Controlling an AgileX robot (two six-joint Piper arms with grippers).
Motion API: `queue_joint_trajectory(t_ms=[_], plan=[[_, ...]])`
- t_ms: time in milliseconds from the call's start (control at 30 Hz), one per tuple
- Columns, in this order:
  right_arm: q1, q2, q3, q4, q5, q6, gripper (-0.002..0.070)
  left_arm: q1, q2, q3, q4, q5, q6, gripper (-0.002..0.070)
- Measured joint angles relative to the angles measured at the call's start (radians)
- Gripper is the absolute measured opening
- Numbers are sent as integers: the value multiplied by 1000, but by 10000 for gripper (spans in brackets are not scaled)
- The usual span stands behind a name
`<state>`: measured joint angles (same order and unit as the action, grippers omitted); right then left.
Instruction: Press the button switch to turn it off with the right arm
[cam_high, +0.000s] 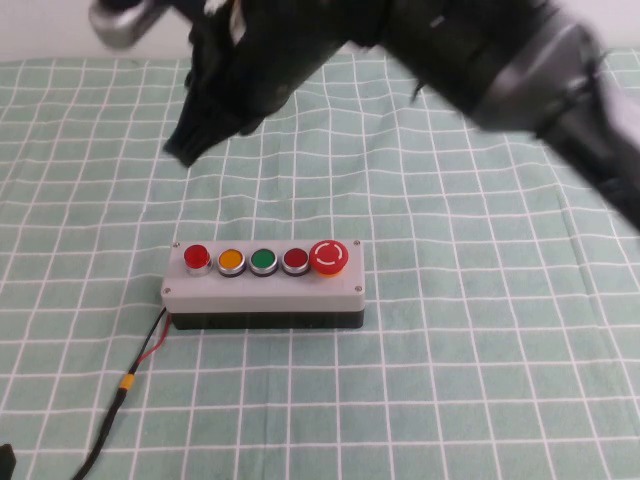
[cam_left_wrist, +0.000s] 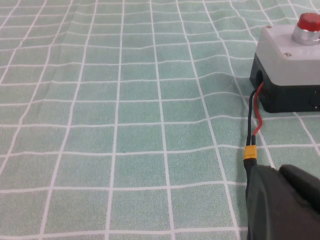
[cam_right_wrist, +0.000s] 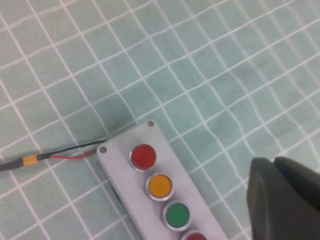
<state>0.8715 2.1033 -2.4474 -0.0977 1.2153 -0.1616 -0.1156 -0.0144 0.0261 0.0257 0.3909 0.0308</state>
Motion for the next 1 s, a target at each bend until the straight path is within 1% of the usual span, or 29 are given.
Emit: queue_joint_trajectory(t_ms=[300,800,1000], plan=[[0,-143,0,8,46,0,-15,0,0,0,0,0,0,-3],[0,-196,4,62,56,-13,-16,0,0,0,0,0,0,-3],[0,-294,89,62,56,-26,-16,0,0,0,0,0,0,-3]])
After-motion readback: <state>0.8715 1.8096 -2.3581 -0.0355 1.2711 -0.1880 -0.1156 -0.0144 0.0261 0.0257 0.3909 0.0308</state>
